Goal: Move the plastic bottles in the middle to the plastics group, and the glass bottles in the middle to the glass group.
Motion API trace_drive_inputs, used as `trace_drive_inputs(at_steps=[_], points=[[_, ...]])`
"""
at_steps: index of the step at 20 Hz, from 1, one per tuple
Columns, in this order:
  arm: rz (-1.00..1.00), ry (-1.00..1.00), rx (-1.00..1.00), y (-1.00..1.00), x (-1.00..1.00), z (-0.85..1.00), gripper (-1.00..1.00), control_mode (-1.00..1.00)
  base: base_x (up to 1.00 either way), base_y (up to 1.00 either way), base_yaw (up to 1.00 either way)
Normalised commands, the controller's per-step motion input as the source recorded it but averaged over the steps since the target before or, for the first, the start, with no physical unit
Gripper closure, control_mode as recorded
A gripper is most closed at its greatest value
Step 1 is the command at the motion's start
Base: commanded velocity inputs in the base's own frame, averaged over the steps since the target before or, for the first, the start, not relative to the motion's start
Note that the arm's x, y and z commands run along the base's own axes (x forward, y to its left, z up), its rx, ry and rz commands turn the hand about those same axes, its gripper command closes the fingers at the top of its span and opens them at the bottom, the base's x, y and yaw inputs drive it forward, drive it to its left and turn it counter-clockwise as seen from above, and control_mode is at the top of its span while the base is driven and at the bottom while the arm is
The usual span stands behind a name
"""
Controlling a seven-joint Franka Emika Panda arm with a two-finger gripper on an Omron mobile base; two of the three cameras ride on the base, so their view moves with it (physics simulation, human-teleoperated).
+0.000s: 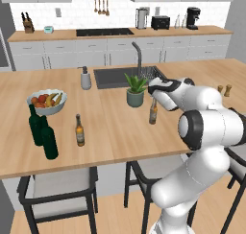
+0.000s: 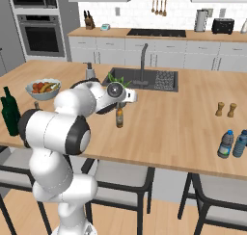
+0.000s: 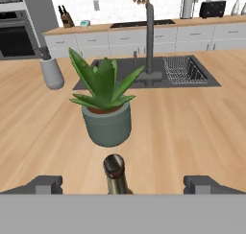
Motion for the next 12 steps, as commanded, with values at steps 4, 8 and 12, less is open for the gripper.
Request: trace_drive_inputs(at_steps=[4, 8, 12], points=[[0.00, 0.00, -0.01, 0.07, 0.15, -0.27, -1.00, -1.00, 0.00, 0.00, 0.00], [0.00, 0.00, -0.03, 0.14, 0.15, -0.30, -1.00, -1.00, 0.00, 0.00, 0.00], [0.00, 0.00, -0.01, 0.15, 0.18, -0.20, -1.00, -1.00, 0.00, 0.00, 0.00]])
